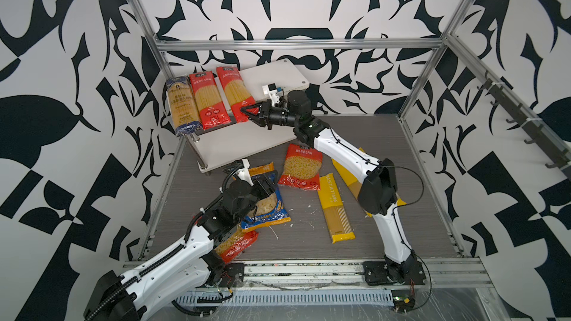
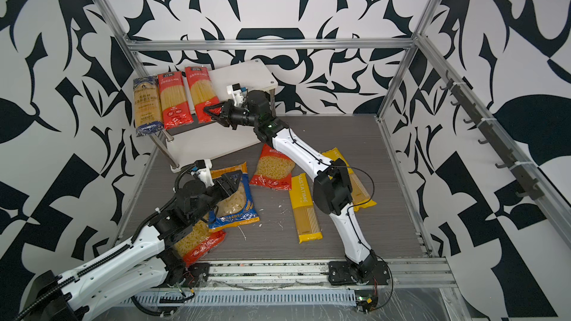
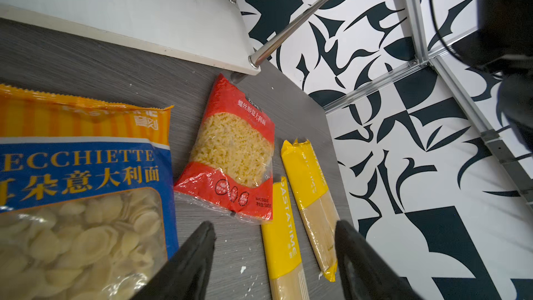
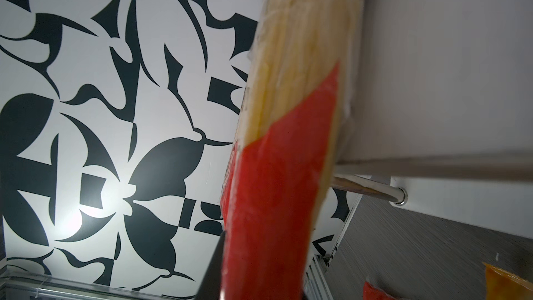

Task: Arrange pasta packages on shelves
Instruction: Place the pasta bag on the shelf.

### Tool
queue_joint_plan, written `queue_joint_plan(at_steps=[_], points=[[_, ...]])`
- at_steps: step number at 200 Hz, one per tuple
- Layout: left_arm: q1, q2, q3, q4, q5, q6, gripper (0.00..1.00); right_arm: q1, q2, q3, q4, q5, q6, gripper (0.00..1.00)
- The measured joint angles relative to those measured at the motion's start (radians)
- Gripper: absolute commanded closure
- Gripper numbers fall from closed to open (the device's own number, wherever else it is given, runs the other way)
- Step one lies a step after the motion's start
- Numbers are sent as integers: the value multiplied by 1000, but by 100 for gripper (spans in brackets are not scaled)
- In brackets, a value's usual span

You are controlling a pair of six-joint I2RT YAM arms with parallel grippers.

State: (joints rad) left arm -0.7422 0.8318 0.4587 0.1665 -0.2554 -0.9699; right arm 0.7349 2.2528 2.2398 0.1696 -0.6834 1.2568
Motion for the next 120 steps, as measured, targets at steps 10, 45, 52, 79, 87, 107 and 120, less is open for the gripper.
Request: queue_joint_plan(at_steps=[10,45,52,79,87,107,120], points=[[0,0,-5,0,-4,-1,30,8,32,47,-13,4,2,100],[0,0,-7,1,-10,-2,31,14,58,93,-35,18,4,100],[0,0,-7,1,-10,-2,31,14,59,98,-42,20,4,100],[-1,7,-7,6,-10,-2,31,14,82,152,-80,26,8,88],[-1,13,-7,11,-10,-2,31,14,100,183,-95,27,10,85],[-1,28,-7,16,-8,-2,31,14,147,267,-122,30,13,72],[-3,33,-7,16,-6,-2,31,13,163,293,-122,29,9,64]])
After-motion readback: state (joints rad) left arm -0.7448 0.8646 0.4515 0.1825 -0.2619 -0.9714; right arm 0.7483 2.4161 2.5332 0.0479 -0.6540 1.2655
